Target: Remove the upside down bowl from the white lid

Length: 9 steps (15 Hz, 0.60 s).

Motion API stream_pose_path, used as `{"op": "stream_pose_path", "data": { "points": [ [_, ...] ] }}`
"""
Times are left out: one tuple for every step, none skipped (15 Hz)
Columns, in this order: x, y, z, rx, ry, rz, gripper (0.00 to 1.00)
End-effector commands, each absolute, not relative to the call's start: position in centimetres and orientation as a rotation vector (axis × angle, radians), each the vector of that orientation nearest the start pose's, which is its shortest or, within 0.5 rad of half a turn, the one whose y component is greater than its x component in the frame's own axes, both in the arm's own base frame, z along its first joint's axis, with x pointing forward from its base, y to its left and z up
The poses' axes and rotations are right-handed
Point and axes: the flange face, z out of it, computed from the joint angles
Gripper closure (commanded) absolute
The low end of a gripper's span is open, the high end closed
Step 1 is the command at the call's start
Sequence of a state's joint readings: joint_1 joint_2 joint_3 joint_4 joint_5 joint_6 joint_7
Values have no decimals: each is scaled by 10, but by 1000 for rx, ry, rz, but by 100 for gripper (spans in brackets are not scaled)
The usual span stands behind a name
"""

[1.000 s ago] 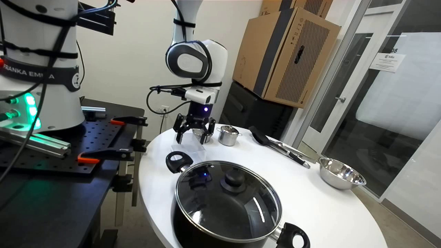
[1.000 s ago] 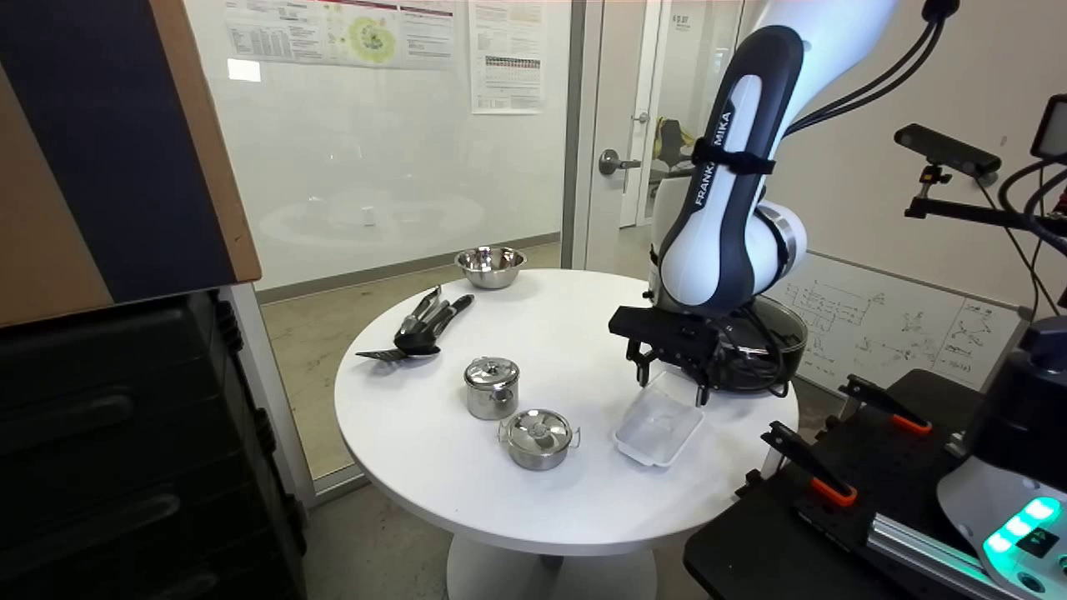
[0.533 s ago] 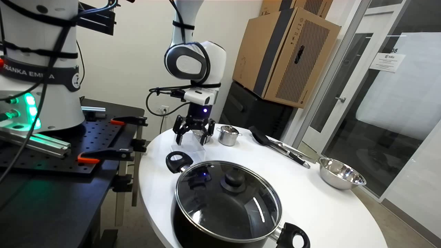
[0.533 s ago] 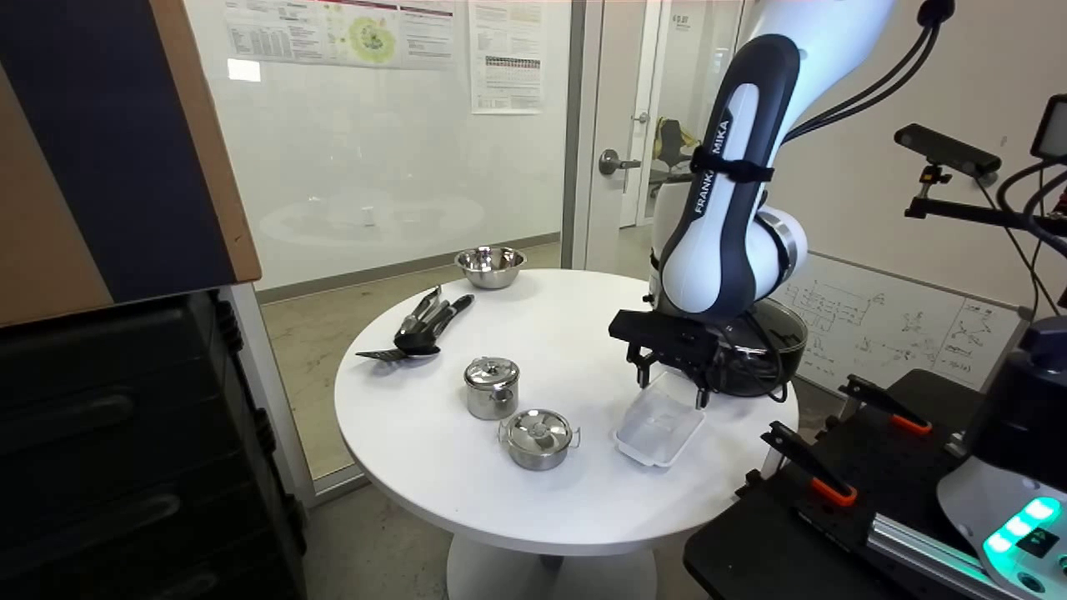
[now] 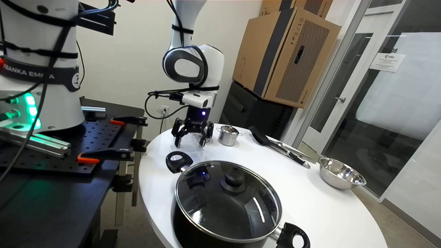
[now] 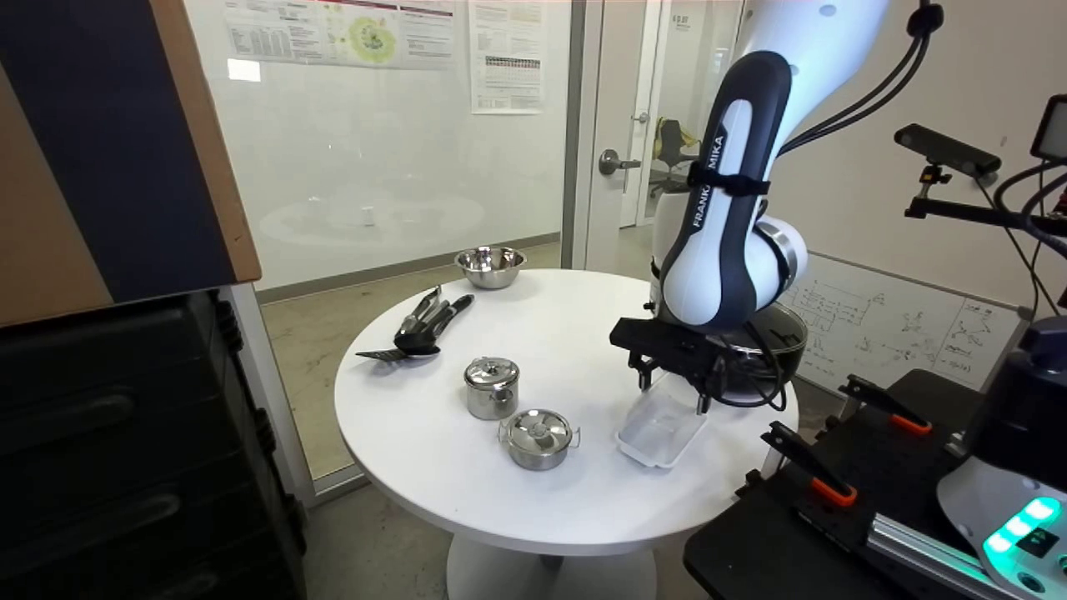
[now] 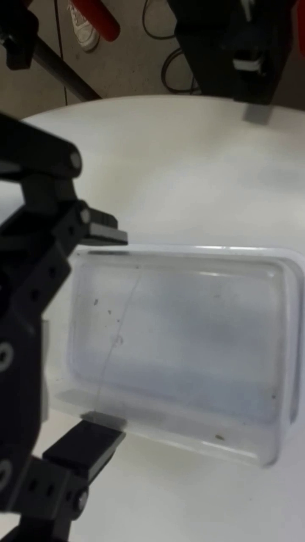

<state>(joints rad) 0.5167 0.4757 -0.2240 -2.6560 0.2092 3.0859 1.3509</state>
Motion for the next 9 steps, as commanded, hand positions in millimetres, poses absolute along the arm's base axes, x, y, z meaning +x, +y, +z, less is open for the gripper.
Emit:
{"op": "stream_pose_path", "data": {
  "points": [
    [384, 82, 85, -2573, 1915, -125, 26],
    [385, 82, 89, -2558, 1921, -119, 34],
    [385, 83, 93, -2544, 1927, -107, 35],
    [385, 84, 98, -2529, 1929, -98, 35],
    [385, 84, 103, -2514, 1933, -90, 35],
    [385, 85, 109, -2498, 1935, -81, 35],
    [384, 85, 114, -2482, 1938, -76, 35],
    [382, 86, 121, -2459, 1944, -62, 35],
    [381, 86, 126, -2436, 1957, -56, 35]
  ]
}}
